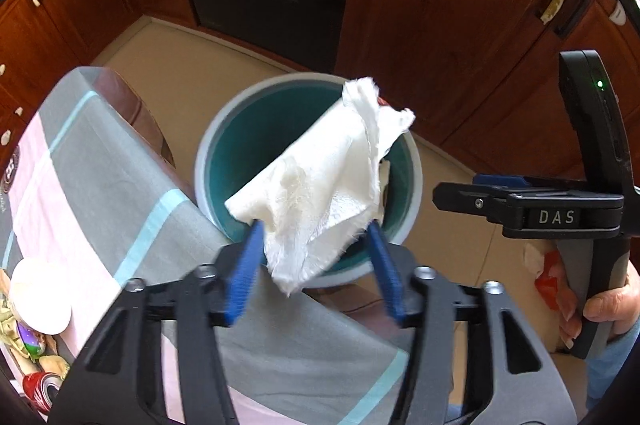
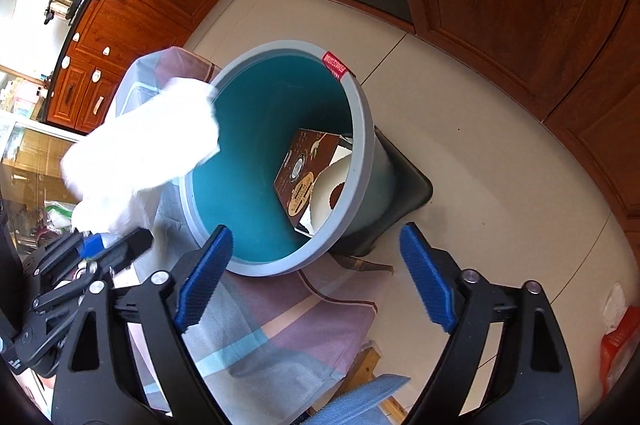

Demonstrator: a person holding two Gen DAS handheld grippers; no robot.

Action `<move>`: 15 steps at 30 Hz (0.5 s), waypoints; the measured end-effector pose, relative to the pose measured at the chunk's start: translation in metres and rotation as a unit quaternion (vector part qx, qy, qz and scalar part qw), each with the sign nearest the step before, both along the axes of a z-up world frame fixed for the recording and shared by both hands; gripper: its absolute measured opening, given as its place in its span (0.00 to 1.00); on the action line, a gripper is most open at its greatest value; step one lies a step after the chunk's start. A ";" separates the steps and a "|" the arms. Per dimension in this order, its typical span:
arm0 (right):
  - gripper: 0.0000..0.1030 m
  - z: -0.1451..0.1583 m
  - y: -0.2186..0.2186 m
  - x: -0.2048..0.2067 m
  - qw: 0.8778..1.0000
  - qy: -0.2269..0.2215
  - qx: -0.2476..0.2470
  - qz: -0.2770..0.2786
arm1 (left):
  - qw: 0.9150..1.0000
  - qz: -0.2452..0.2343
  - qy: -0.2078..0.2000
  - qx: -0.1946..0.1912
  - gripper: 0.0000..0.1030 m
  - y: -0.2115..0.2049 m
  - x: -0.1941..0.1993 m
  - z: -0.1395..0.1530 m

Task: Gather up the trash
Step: 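Open right tool to drop the box while left tool releases the tissue, then move both tools back over the table toward the can and orange peel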

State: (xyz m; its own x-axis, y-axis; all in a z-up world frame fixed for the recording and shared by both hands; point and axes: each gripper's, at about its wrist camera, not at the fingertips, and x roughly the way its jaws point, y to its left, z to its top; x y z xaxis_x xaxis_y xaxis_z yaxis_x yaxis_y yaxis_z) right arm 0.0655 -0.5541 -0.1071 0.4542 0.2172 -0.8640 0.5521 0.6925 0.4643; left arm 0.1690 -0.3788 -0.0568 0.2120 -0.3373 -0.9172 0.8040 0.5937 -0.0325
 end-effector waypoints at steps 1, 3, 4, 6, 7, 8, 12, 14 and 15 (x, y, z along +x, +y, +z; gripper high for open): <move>0.82 0.001 0.000 -0.001 1.000 -0.001 0.000 -0.001 | 1.000 0.003 -0.008 -0.004 0.69 0.002 0.000 0.003; 0.82 0.001 0.001 -0.001 1.000 -0.001 0.005 -0.003 | 1.000 0.006 -0.003 -0.011 0.75 0.006 0.003 0.007; 0.82 0.001 0.001 -0.001 1.000 0.000 0.005 -0.004 | 1.000 0.010 -0.001 -0.013 0.78 0.008 0.004 0.009; 0.82 0.002 0.002 0.000 1.000 0.001 0.007 -0.005 | 1.000 0.018 -0.006 -0.015 0.82 0.013 0.006 0.012; 0.82 0.002 0.003 0.000 1.000 0.001 0.008 -0.005 | 1.000 0.020 -0.006 -0.015 0.84 0.015 0.006 0.013; 0.82 0.003 0.004 0.001 1.000 0.002 0.009 -0.005 | 1.000 0.021 -0.006 -0.016 0.86 0.017 0.007 0.014; 0.83 0.006 0.011 0.001 1.000 0.004 0.010 -0.001 | 0.999 0.026 -0.006 -0.018 0.89 0.027 0.004 0.018; 0.83 0.010 0.014 0.001 1.000 0.004 0.008 0.001 | 0.999 0.027 -0.008 -0.020 0.90 0.031 0.001 0.022; 0.83 0.012 0.015 0.001 1.000 0.003 0.007 0.001 | 0.999 0.027 -0.008 -0.021 0.90 0.033 0.000 0.023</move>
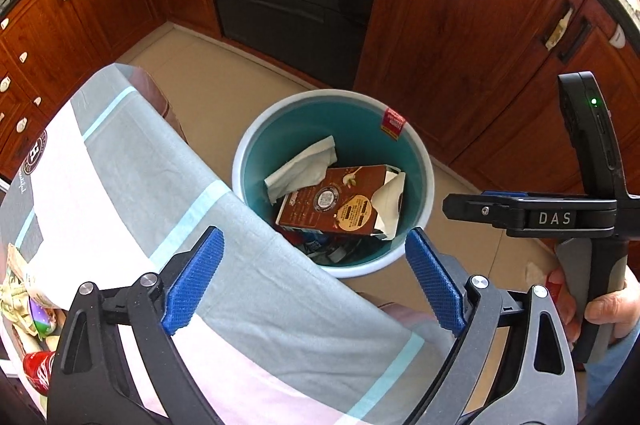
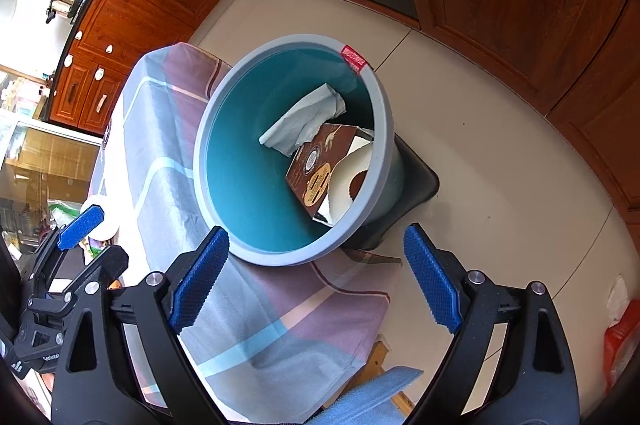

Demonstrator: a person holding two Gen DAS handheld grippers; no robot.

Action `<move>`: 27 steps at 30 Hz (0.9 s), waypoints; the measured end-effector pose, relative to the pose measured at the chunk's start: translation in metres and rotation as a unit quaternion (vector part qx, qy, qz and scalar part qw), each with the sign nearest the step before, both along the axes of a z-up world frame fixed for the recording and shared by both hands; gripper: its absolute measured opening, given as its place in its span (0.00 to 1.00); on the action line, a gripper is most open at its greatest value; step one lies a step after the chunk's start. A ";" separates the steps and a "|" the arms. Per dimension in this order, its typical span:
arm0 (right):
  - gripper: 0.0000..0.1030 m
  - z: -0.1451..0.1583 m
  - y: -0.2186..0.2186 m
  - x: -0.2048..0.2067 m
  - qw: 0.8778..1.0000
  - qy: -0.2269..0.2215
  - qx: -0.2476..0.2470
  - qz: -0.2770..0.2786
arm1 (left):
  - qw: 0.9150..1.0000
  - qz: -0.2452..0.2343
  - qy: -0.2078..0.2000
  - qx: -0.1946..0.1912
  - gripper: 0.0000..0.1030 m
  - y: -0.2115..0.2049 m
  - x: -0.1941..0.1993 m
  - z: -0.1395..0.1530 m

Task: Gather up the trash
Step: 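Move both tools back over the table toward the can and orange peel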

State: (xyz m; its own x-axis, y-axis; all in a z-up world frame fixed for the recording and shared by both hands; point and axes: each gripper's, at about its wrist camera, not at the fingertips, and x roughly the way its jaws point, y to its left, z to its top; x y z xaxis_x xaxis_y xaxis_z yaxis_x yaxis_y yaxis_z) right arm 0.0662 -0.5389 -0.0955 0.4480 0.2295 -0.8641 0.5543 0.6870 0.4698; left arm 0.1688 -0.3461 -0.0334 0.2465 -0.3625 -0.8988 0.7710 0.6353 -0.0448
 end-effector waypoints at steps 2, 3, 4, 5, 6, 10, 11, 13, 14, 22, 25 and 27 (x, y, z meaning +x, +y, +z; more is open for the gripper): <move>0.83 0.005 0.003 -0.001 1.000 -0.002 -0.003 -0.001 | 1.000 0.002 -0.003 -0.003 0.91 0.003 -0.002 0.002; 0.83 0.007 0.005 -0.002 1.000 -0.003 -0.004 -0.001 | 1.000 0.003 -0.004 -0.004 0.91 0.007 -0.004 0.004; 0.83 0.010 0.006 -0.002 1.000 -0.003 -0.005 0.000 | 1.000 0.004 -0.005 -0.005 0.91 0.009 -0.004 0.006; 0.83 0.012 0.009 -0.003 1.000 -0.004 -0.007 0.000 | 1.000 0.005 -0.006 -0.007 0.92 0.012 -0.004 0.008; 0.83 0.015 0.012 -0.003 1.000 -0.005 -0.008 0.001 | 1.000 0.007 -0.007 -0.009 0.92 0.016 -0.006 0.010; 0.83 0.027 0.024 -0.004 1.000 -0.007 -0.016 0.009 | 1.000 0.017 -0.013 -0.019 0.94 0.032 -0.010 0.019; 0.83 0.031 0.028 -0.004 1.000 -0.008 -0.019 0.011 | 0.999 0.020 -0.014 -0.021 0.94 0.038 -0.011 0.021; 0.87 0.038 0.038 -0.002 1.000 -0.010 -0.023 0.018 | 0.999 0.027 -0.018 -0.026 0.95 0.051 -0.013 0.025; 0.87 0.041 0.043 -0.001 0.999 -0.013 -0.025 0.022 | 0.999 0.031 -0.020 -0.028 0.95 0.058 -0.013 0.026; 0.87 0.062 0.103 0.025 0.996 -0.022 -0.039 0.081 | 0.996 0.080 -0.030 -0.030 0.96 0.131 -0.006 0.033; 0.87 0.068 0.135 0.042 0.992 -0.024 -0.044 0.114 | 0.993 0.113 -0.027 -0.034 0.96 0.173 0.003 0.033; 0.87 0.071 0.158 0.054 0.989 -0.027 -0.048 0.136 | 0.989 0.140 -0.020 -0.040 0.96 0.200 0.011 0.032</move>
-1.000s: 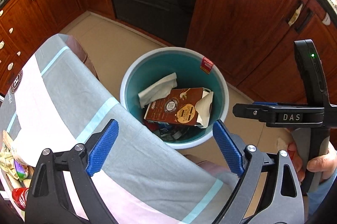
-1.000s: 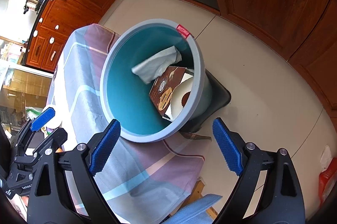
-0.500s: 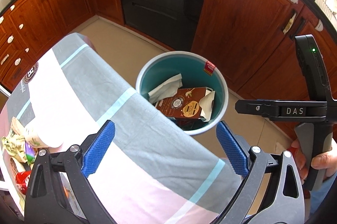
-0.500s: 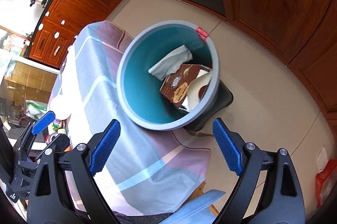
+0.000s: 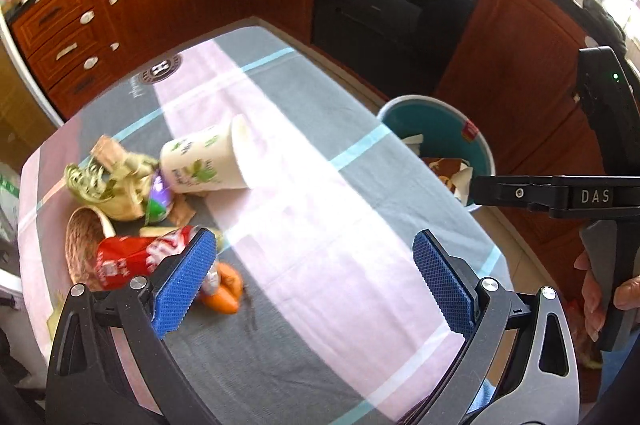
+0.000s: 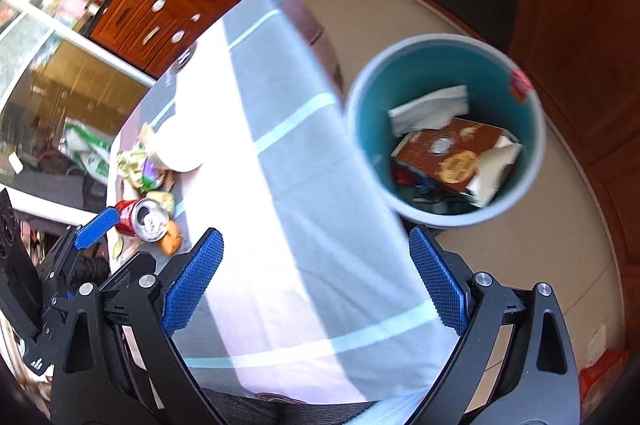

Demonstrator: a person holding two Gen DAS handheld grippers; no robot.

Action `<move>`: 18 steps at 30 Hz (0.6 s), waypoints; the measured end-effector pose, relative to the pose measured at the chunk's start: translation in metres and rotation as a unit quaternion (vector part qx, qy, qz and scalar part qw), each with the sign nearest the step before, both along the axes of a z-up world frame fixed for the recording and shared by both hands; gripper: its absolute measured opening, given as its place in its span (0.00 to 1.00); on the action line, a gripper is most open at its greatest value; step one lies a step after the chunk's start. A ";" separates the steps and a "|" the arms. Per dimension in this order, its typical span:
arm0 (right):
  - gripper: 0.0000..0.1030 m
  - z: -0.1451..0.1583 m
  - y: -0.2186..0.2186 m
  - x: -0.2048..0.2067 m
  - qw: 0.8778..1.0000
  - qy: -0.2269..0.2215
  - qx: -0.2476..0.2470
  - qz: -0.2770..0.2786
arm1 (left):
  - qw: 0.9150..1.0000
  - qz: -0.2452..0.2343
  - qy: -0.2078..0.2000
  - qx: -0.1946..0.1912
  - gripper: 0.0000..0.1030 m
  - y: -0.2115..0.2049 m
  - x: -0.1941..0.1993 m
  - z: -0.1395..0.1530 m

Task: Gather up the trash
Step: 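Move both tools back over the table toward the can and orange peel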

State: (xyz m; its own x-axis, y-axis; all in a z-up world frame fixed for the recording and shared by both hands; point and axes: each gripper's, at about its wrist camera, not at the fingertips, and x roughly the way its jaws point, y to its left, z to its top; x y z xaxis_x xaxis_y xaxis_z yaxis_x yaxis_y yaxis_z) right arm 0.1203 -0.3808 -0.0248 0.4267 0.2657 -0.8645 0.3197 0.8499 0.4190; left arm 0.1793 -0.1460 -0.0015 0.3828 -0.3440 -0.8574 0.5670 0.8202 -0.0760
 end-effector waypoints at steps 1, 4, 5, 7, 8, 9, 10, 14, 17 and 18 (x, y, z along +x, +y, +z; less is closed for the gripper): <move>0.87 0.001 0.013 0.006 1.000 0.000 -0.002 0.009 | 1.000 0.016 0.006 -0.006 0.96 0.016 0.004 -0.001; 0.87 0.002 0.046 0.025 0.999 0.000 -0.003 0.037 | 0.997 0.061 0.025 -0.027 0.96 0.060 0.014 -0.005; 0.87 0.002 0.057 0.031 0.999 0.001 -0.004 0.048 | 0.997 0.071 0.027 -0.031 0.96 0.072 0.015 -0.007; 0.87 0.005 0.079 0.042 0.997 -0.008 -0.006 0.072 | 0.995 0.088 0.029 -0.029 0.96 0.092 0.017 -0.012; 0.87 0.008 0.091 0.048 0.996 -0.019 -0.007 0.087 | 0.995 0.094 0.028 -0.025 0.96 0.101 0.017 -0.014; 0.87 0.012 0.102 0.053 0.994 -0.033 -0.012 0.100 | 0.995 0.098 0.027 -0.021 0.96 0.111 0.015 -0.018; 0.87 0.017 0.112 0.058 0.993 -0.045 -0.017 0.109 | 0.994 0.102 0.029 -0.018 0.96 0.118 0.015 -0.023; 0.59 0.028 0.150 0.081 0.987 -0.063 -0.021 0.144 | 0.991 0.118 0.052 -0.030 0.96 0.143 0.018 -0.040; 0.25 0.022 0.175 0.102 0.985 -0.049 -0.023 0.166 | 0.988 0.133 0.068 -0.041 0.96 0.156 0.025 -0.050; 0.25 0.019 0.183 0.109 0.984 -0.044 -0.020 0.173 | 0.987 0.135 0.072 -0.044 0.96 0.159 0.027 -0.052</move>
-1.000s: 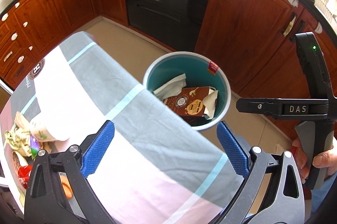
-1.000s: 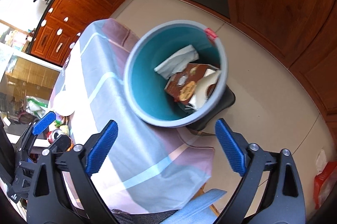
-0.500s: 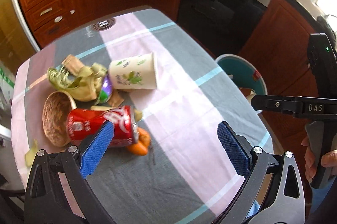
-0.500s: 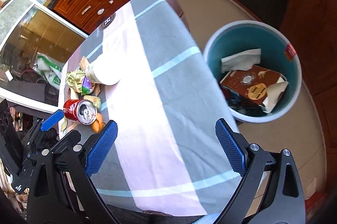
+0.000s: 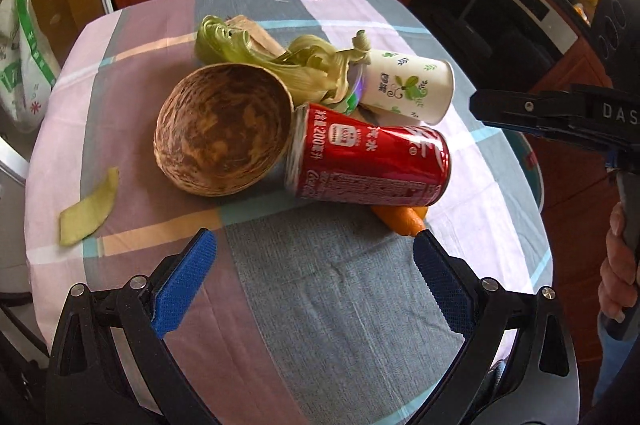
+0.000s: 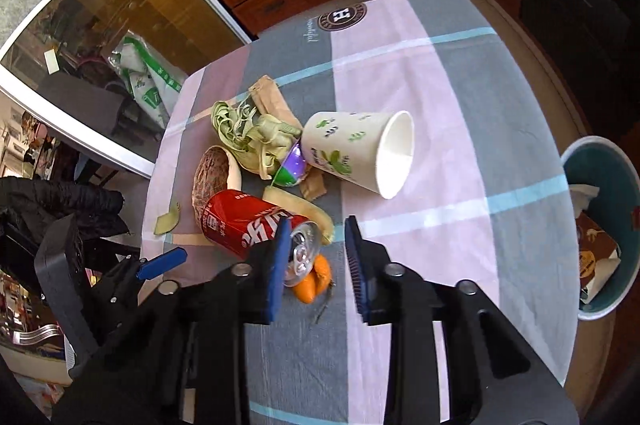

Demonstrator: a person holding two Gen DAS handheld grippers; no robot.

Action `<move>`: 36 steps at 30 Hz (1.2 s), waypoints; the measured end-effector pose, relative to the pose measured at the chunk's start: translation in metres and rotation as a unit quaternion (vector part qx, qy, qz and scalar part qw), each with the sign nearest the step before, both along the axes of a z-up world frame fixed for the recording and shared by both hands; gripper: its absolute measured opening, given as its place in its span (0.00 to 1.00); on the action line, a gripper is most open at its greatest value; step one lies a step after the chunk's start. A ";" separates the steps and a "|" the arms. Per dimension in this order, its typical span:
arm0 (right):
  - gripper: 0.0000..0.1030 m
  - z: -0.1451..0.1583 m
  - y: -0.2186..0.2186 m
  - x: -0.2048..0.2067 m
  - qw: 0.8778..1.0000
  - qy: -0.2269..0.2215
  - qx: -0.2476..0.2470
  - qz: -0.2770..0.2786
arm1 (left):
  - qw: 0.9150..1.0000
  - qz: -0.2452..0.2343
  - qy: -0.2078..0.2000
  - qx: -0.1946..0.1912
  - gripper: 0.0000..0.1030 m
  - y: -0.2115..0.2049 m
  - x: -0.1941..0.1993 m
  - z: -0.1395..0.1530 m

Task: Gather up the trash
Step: 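Move both tools back over the table toward the can and orange peel, then grasp the orange peel with right tool while left tool grasps the red can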

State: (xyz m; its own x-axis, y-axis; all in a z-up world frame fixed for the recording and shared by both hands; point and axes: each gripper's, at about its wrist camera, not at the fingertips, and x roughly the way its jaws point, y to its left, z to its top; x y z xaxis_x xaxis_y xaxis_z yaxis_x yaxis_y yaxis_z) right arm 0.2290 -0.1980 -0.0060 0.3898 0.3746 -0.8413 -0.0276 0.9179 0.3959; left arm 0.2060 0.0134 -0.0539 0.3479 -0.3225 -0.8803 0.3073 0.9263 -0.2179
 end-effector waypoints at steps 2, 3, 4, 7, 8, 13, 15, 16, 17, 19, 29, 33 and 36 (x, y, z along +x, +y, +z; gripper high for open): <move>0.25 -0.006 0.013 0.011 1.000 0.007 -0.001 0.012 | 1.000 -0.003 0.004 -0.003 0.96 0.002 0.001 -0.003; 0.25 -0.009 0.019 0.016 1.000 0.010 -0.003 0.016 | 1.000 -0.007 0.005 -0.006 0.96 0.003 0.001 -0.004; 0.25 -0.012 0.024 0.021 1.000 0.015 -0.002 0.020 | 1.000 -0.010 0.006 -0.008 0.96 0.004 0.000 -0.005; 0.25 -0.023 0.031 0.026 0.999 0.039 0.009 0.026 | 1.000 -0.016 0.006 -0.017 0.96 0.007 -0.002 -0.004; 0.25 -0.026 0.033 0.024 0.998 0.047 0.016 0.030 | 1.000 -0.019 0.006 -0.023 0.96 0.009 -0.004 -0.003; 0.25 -0.034 0.046 0.006 0.994 0.078 0.048 0.054 | 0.999 -0.027 0.006 -0.036 0.96 0.014 -0.012 -0.001; 0.26 -0.037 0.055 -0.003 0.993 0.086 0.051 0.067 | 0.999 -0.029 0.006 -0.038 0.96 0.018 -0.018 -0.001; 0.27 -0.040 0.058 -0.006 0.992 0.090 0.050 0.073 | 0.999 -0.028 0.007 -0.038 0.96 0.020 -0.020 -0.002; 0.28 -0.043 0.062 -0.009 0.991 0.095 0.051 0.078 | 0.999 -0.027 0.009 -0.038 0.96 0.022 -0.022 -0.003; 0.29 -0.049 0.070 -0.015 0.989 0.107 0.053 0.090 | 0.999 -0.023 0.013 -0.037 0.96 0.026 -0.025 -0.006; 0.53 -0.037 0.038 -0.007 0.997 0.059 -0.003 0.048 | 0.998 0.016 0.045 -0.045 0.96 0.009 -0.011 -0.019; 0.57 -0.053 0.030 0.000 0.997 0.067 -0.018 0.039 | 0.997 0.035 0.053 -0.035 0.96 0.000 -0.004 -0.025; 0.57 -0.069 0.032 0.004 0.996 0.083 -0.013 0.042 | 0.998 0.034 0.058 -0.019 0.96 0.000 -0.005 -0.032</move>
State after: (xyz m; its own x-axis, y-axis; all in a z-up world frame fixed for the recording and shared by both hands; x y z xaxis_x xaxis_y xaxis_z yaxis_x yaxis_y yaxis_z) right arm 0.2333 -0.1658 -0.0751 0.2131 0.3774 -0.9012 -0.0401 0.9250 0.3779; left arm 0.2008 0.0136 -0.0854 0.2663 -0.3356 -0.9036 0.2156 0.9344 -0.2835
